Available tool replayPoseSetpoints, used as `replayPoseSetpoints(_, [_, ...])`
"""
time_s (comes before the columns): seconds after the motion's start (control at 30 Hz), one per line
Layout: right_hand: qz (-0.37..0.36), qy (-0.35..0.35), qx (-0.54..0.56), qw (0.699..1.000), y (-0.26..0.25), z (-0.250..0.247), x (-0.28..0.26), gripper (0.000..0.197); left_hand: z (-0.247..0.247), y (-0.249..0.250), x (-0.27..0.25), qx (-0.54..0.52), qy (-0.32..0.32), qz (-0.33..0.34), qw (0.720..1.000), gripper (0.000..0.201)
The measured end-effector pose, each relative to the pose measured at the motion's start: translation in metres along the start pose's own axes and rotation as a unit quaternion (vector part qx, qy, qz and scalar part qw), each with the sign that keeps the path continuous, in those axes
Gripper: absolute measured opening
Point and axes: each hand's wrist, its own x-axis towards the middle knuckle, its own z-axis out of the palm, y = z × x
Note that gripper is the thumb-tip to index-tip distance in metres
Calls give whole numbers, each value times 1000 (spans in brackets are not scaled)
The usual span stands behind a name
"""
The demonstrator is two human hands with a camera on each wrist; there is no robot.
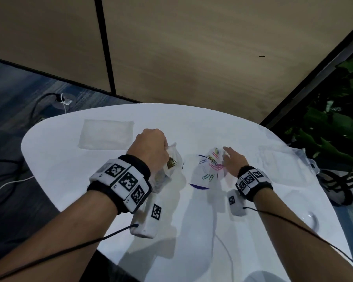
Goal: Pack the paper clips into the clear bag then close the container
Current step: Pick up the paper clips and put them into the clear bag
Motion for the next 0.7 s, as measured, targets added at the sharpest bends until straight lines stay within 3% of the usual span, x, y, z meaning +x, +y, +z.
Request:
replayPoseSetpoints(0.13, [-99,-18,-88,991,-9,18,8,41,-5,-3,1,4,-11,-4,1000,29])
replayPoseSetpoints(0.2, [-135,-49,-137,980,-15,27,8,51,-5,-2,2,-1,-18,-8,1000,30])
replayPoseSetpoints(0.33, [-237,-65,-266,932,2,44,11,67,-4,1,2,-6,-30,-8,1000,29])
replayPoseSetpoints(0.4, [-250,-28,-248,935,16,50,7,55,-4,1,2,-3,-28,-6,1000,28])
replayPoseSetpoints(0.47, [-268,55,-245,930,19,52,-6,24,-4,0,1,0,-29,-6,1000,27])
replayPoseSetpoints(0.57, [-251,85,-237,935,24,50,-14,18,-4,-1,1,9,-27,-6,1000,24])
replayPoseSetpoints(0.7, [-133,88,-100,982,21,35,-16,19,-3,1,2,13,-34,-4,999,23])
